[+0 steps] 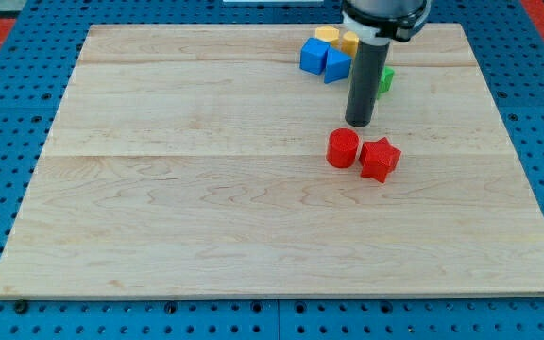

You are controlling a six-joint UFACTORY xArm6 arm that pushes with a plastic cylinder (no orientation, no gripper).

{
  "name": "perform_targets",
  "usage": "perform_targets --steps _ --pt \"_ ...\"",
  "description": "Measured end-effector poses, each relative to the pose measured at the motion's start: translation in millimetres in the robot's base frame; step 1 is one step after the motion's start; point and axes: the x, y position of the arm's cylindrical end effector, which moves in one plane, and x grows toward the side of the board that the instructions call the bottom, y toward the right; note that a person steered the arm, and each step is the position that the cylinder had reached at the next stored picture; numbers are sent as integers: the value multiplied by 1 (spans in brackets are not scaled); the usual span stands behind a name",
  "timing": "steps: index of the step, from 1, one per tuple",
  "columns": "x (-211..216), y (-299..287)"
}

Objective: Move the red circle and red star towards bottom right

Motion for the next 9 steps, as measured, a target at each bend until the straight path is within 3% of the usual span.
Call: perform_targets --steps 1,3,4,5,6,7,9 --pt "29 -20" --pt "22 -83" --pt "78 -35" --pt "82 -8" --pt "23 -27" --pt "14 18" --pt "133 47"
